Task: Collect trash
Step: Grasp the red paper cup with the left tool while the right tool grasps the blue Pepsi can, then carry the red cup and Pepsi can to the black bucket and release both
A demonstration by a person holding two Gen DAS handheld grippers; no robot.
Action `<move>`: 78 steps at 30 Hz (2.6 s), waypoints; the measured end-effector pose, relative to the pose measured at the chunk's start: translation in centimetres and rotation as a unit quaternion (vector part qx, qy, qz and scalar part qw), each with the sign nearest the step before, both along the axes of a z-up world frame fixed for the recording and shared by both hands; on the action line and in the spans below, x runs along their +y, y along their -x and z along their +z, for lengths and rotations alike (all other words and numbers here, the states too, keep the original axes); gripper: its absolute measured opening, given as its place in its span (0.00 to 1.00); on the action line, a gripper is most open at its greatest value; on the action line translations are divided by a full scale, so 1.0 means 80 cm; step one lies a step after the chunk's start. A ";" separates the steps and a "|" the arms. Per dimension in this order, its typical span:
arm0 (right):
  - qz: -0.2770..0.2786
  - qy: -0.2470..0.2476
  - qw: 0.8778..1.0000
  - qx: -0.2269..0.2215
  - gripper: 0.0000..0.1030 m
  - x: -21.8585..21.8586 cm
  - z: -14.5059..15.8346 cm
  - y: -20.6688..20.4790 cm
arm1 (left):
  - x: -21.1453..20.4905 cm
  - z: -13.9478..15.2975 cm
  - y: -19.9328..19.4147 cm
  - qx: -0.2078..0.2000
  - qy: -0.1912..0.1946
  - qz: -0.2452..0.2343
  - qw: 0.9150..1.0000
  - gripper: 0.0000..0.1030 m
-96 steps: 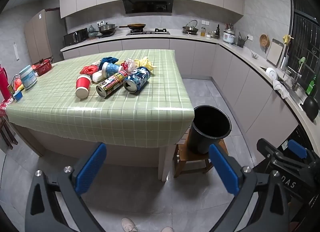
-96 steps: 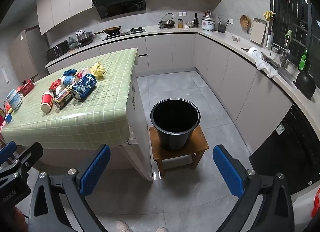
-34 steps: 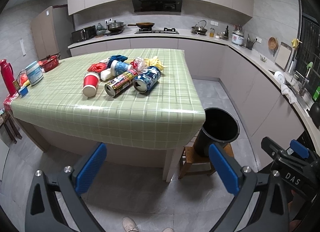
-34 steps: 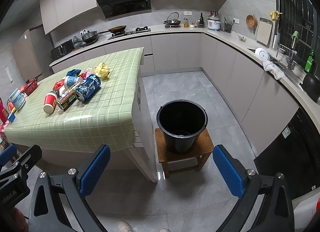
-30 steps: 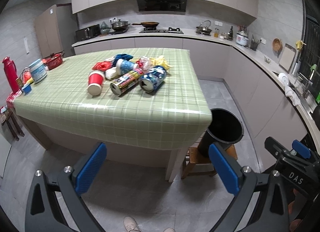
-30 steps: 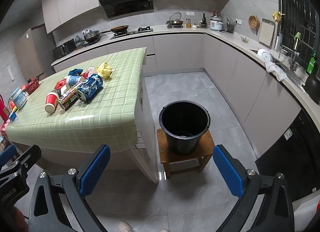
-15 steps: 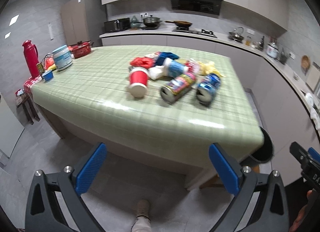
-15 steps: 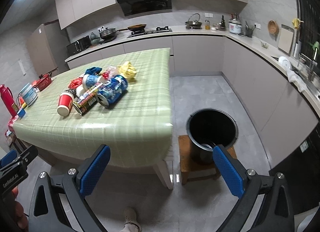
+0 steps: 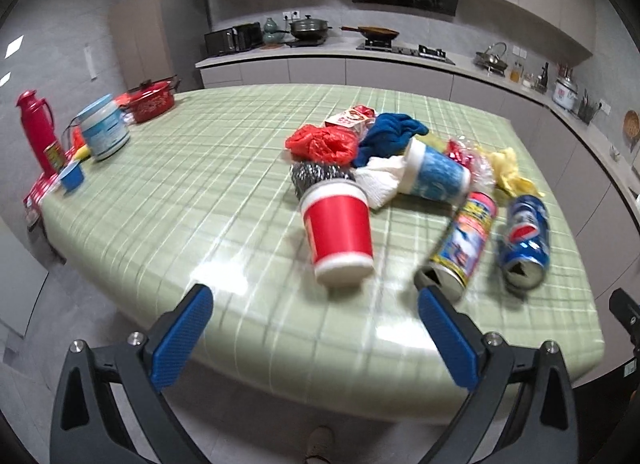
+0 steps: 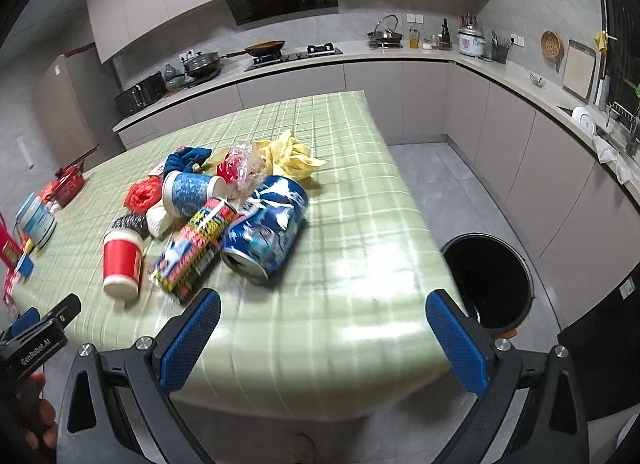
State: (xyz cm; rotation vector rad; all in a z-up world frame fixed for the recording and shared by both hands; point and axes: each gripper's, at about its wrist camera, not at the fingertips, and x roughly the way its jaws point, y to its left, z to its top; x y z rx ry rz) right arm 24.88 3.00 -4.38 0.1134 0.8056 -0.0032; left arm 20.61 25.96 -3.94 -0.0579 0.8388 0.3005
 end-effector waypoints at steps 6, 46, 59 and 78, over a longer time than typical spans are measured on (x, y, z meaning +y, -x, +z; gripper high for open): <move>-0.018 0.000 1.000 0.013 1.00 0.032 -0.012 -0.055 | 0.023 -0.022 -0.059 0.023 0.030 -0.025 0.999 1.00; -0.052 -0.018 0.992 0.110 0.68 0.075 -0.109 -0.183 | 0.060 -0.081 -0.122 0.089 0.102 -0.122 0.983 0.57; -0.036 -0.021 0.996 0.078 0.67 0.064 -0.089 -0.156 | 0.062 -0.061 -0.103 0.050 0.114 -0.123 0.985 0.55; -0.069 -0.037 0.996 0.030 0.67 -0.060 -0.017 -0.080 | -0.077 0.007 -0.091 0.005 0.122 -0.213 0.969 0.55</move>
